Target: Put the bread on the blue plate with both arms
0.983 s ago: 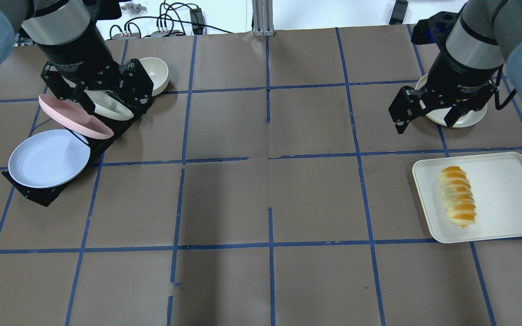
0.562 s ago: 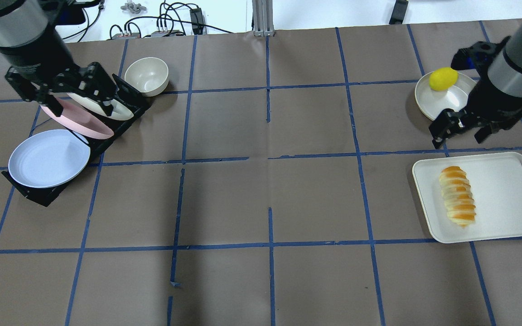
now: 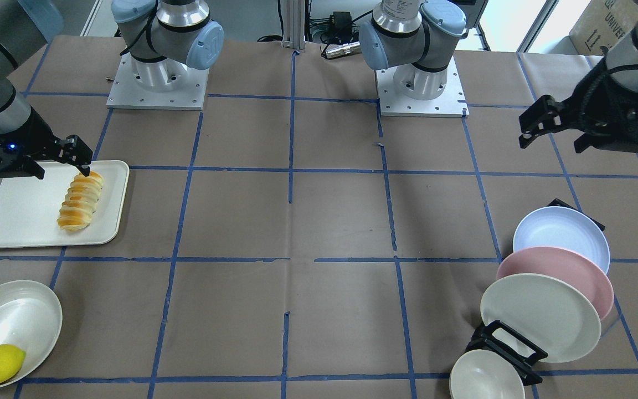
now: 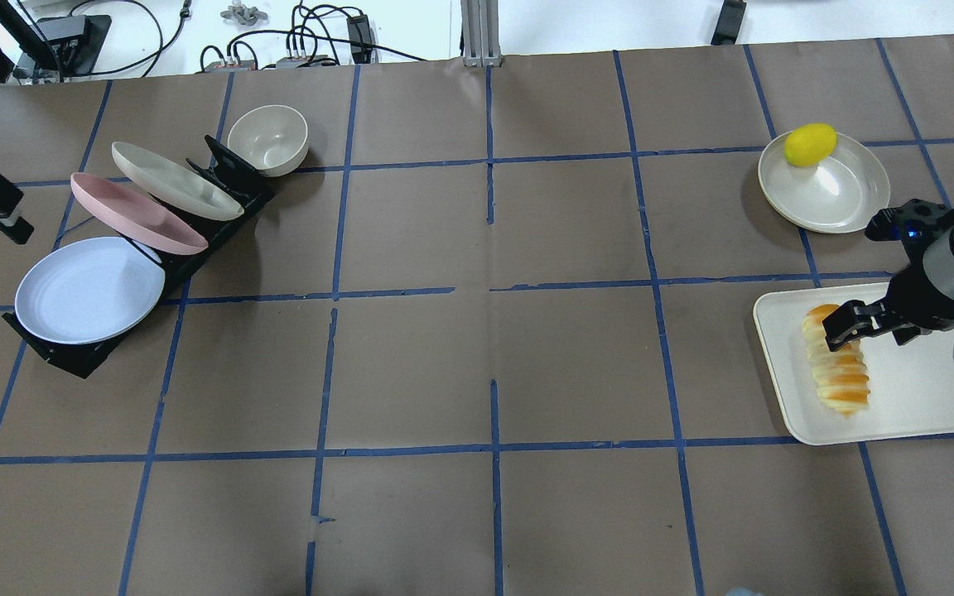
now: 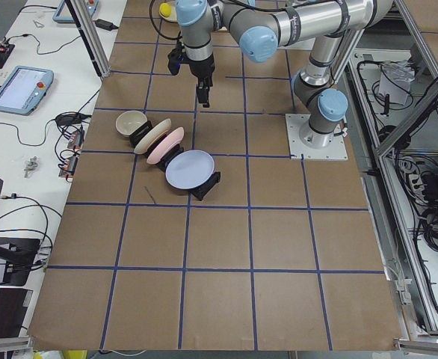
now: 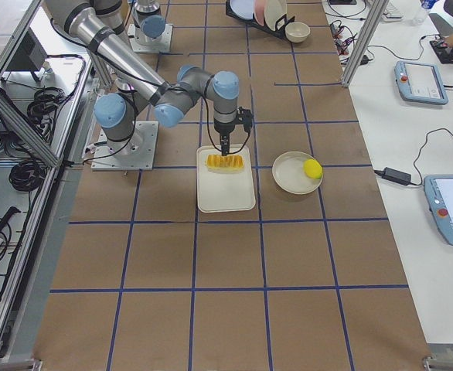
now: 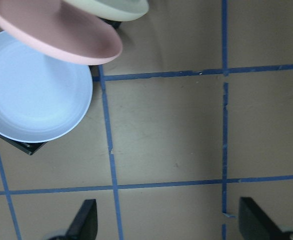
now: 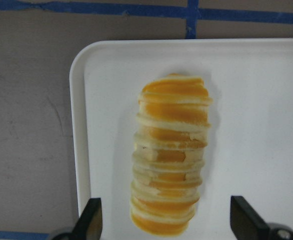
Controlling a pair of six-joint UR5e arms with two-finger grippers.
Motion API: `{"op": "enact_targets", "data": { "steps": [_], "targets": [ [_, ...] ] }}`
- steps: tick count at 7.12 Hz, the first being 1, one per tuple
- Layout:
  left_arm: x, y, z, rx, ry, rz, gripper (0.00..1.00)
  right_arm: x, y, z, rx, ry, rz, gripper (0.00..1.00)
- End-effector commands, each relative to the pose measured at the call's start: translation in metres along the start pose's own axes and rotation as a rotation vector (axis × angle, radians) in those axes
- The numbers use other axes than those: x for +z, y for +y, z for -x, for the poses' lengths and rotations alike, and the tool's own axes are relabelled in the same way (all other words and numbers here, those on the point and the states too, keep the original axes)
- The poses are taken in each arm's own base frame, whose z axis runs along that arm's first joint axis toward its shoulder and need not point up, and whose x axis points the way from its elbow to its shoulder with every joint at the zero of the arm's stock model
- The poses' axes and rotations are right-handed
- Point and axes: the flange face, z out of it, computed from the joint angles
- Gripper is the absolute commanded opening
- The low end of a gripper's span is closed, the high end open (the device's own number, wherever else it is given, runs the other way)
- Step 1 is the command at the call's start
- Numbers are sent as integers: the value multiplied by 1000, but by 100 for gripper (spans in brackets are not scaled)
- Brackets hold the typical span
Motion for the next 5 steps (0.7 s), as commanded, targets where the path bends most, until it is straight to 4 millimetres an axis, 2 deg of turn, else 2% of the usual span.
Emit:
{"op": "enact_targets", "data": {
  "steps": [1,2,3,4,5],
  "targets": [
    [18,9,62,63,30,9,100,38,9,-11,19,-1,-1,88],
    [37,9,109,72,63,13,100,51,10,-10,20,-19,18,88],
    [63,6,152,40,88,17,100,53,10,-7,19,-41,10,88],
    [94,-9,178,66,120,-15,100,58,8,-7,21,-52,15,88],
    [120,-23,191,84,141,-18,100,65,5,-10,19,-49,10,88]
  ]
}}
